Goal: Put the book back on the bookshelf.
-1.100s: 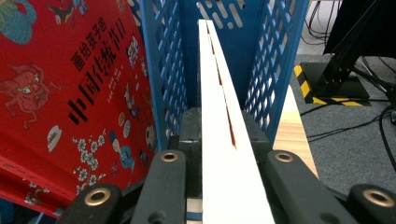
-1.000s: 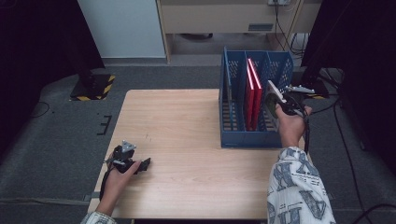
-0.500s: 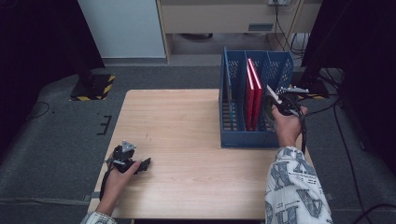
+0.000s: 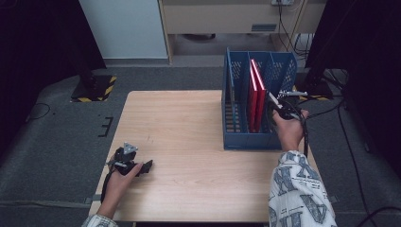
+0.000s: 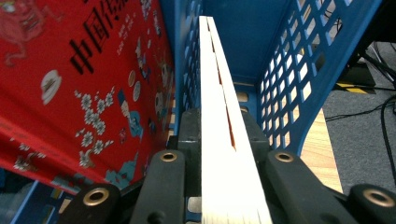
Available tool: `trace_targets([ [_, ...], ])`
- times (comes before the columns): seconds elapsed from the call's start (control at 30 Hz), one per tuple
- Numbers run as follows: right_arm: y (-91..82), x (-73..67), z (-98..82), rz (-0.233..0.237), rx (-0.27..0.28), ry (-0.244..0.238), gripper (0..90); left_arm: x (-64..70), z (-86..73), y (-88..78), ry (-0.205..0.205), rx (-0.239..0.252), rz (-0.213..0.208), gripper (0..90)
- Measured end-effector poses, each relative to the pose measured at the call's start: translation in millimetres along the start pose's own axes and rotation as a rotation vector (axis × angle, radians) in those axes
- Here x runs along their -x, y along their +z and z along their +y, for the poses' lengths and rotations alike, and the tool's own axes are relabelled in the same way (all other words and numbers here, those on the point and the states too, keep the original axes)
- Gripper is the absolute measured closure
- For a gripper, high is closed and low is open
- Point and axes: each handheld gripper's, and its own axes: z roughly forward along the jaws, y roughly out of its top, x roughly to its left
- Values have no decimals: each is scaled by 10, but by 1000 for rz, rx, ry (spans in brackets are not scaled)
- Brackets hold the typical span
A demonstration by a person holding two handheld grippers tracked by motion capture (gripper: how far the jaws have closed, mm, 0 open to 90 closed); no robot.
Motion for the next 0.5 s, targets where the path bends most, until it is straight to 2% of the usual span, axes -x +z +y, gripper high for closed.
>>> trace_targets([
  [0.3,-34,3,-67,8,-43,-23,750,0,2,2,1,1,-1,0],
  [0.5,-47,-4,-112,10,-51,-33,745,1,2,2,1,0,-1,0],
])
